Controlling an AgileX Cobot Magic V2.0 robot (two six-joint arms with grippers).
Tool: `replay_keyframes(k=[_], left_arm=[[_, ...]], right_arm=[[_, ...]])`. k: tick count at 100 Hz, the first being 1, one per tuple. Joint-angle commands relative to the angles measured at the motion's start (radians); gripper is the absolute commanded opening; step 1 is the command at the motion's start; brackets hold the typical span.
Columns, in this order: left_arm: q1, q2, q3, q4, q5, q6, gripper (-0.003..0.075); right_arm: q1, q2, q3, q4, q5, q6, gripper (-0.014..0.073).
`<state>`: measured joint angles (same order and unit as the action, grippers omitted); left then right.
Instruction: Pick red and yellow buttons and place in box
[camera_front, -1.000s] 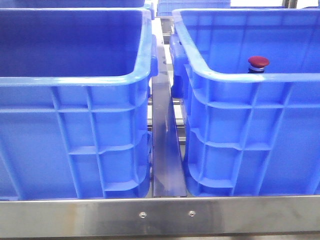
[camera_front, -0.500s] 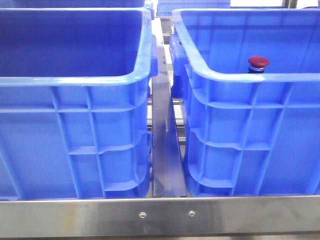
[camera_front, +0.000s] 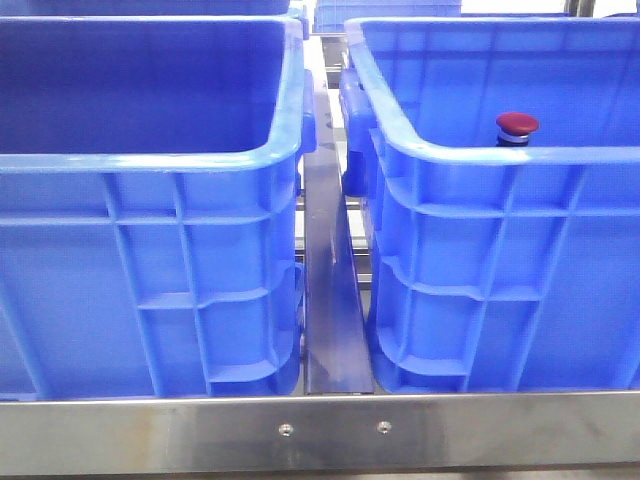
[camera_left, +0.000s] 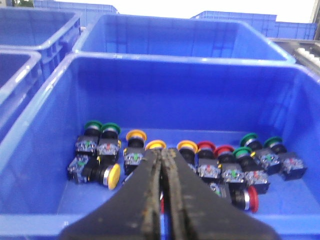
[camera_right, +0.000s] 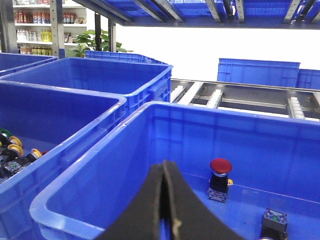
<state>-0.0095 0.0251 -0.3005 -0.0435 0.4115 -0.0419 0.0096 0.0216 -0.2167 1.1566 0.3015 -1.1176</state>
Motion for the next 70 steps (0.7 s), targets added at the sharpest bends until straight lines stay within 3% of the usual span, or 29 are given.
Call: replay_keyframes(k=[1, 29, 44, 58, 70], left_arm=[[0.002, 0.012, 0.013, -0.008, -0.113, -0.009, -0.002], [0.002, -0.024, 0.218, -0.008, -0.363, -0.009, -0.002], [0.002, -0.061, 0.322, -0.015, -0.402, -0.002, -0.002], [0.024, -0.061, 0.32, -0.017, -0.349, 0.123, -0.002], [0.046, -0.061, 0.32, -0.031, -0.347, 0.126, -0.002]], right_arm=[[0.0, 0.013, -0.026, 0.027, -0.044, -0.006, -0.0095], [0.0, 0.013, -0.026, 0.027, -0.044, -0.006, -0.0095], [0.0, 0.013, -0.026, 0.027, -0.044, -0.006, -0.0095], [0.0, 0.013, -0.027, 0.027, -0.044, -0.006, -0.0095], [0.0, 0.013, -0.027, 0.027, -0.046, -0.006, -0.0095]])
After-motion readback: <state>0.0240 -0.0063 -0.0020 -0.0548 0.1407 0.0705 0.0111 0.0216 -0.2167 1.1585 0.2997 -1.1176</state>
